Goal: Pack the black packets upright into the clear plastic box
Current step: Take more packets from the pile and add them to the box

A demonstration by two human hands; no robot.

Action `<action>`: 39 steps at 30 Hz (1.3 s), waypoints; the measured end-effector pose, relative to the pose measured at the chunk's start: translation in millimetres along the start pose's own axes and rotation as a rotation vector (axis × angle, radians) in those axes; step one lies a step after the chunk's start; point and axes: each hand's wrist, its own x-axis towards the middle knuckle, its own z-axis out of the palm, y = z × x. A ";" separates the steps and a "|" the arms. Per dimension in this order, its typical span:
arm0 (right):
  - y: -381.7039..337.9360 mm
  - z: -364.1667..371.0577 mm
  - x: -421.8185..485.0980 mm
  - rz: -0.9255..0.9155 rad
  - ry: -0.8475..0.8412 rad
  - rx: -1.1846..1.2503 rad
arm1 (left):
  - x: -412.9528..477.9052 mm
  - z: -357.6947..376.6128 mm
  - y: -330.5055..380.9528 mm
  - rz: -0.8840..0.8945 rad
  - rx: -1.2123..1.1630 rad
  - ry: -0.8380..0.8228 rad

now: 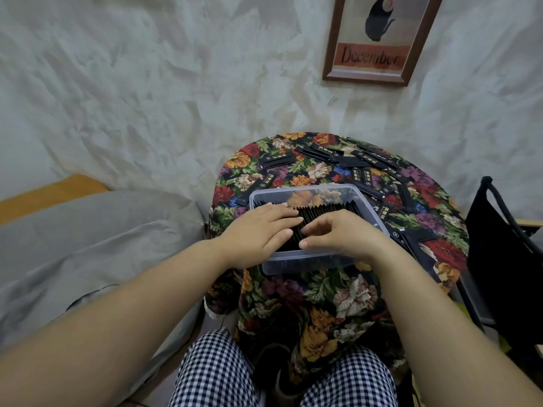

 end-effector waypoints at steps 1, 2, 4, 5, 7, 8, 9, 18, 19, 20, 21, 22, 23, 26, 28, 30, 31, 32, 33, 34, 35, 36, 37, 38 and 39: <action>1.0 0.0 0.0 -0.003 -0.002 -0.013 | -0.4 0.5 -0.6 0.011 -0.010 0.015; 1.8 1.0 -0.3 -0.010 0.004 -0.011 | -0.4 1.0 -0.7 0.022 -0.016 0.023; 3.4 4.0 0.1 -0.021 0.019 0.015 | 0.4 1.5 -0.5 0.024 -0.012 0.022; 4.4 5.1 0.4 -0.024 0.025 0.030 | 1.5 0.5 -0.2 0.017 0.000 0.013; 6.4 6.1 0.8 -0.030 0.032 0.046 | 5.2 -2.9 0.7 0.009 0.014 -0.022; 7.4 6.0 0.7 -0.034 0.034 0.049 | 7.6 -4.7 1.3 0.009 0.007 -0.043; 8.6 6.0 0.6 -0.040 0.036 0.052 | 10.3 -5.8 1.6 0.008 -0.005 -0.064; 11.1 -9.0 -9.2 -0.112 0.168 0.042 | 17.6 0.8 -0.3 0.065 0.025 -0.031; 15.6 -16.2 -13.0 -0.118 0.247 0.080 | 17.8 1.1 -0.3 0.064 0.028 -0.030; 22.3 -24.2 -16.8 -0.123 0.344 0.122 | 17.8 1.4 0.1 0.063 0.026 -0.030; 31.5 -32.4 -21.0 -0.122 0.449 0.157 | 17.7 1.6 0.3 0.060 0.021 -0.029; 44.3 -40.3 -23.6 -0.112 0.547 0.176 | 17.7 1.7 0.4 0.060 0.017 -0.025; 59.9 -46.8 -25.6 -0.087 0.625 0.177 | 17.4 1.9 0.1 0.061 0.016 -0.022; 111.6 -58.7 -29.2 0.114 0.675 0.050 | 17.4 2.7 -1.2 0.066 0.018 -0.023; 137.8 -60.0 -34.7 0.232 0.587 -0.039 | 17.5 3.1 -1.7 0.071 0.014 -0.016; 152.2 -57.4 -39.0 0.299 0.511 -0.072 | 17.5 3.6 -1.9 0.072 0.020 -0.009; 156.3 -55.7 -40.3 0.320 0.499 -0.081 | 17.3 3.9 -1.9 0.072 0.024 -0.007; 159.6 -53.9 -40.2 0.336 0.508 -0.081 | 17.3 4.2 -1.9 0.073 0.024 -0.003; 162.3 -52.8 -39.5 0.346 0.527 -0.067 | 17.1 4.5 -2.1 0.074 0.024 0.001; 163.8 -52.6 -38.1 0.355 0.543 -0.044 | 17.0 4.6 -1.9 0.075 0.025 0.004; 165.0 -53.0 -36.3 0.354 0.547 -0.022 | 16.8 4.7 -2.0 0.075 0.026 0.005; 164.8 -53.9 -34.9 0.349 0.534 -0.013 | 16.7 4.6 -2.0 0.075 0.026 0.004; 165.0 -55.3 -33.4 0.340 0.507 -0.017 | 16.4 4.6 -2.1 0.073 0.024 0.003; 164.3 -57.1 -31.9 0.333 0.471 -0.045 | 16.2 4.5 -2.0 0.072 0.024 0.003; 163.9 -59.3 -30.5 0.328 0.433 -0.090 | 16.0 4.4 -2.2 0.071 0.026 0.003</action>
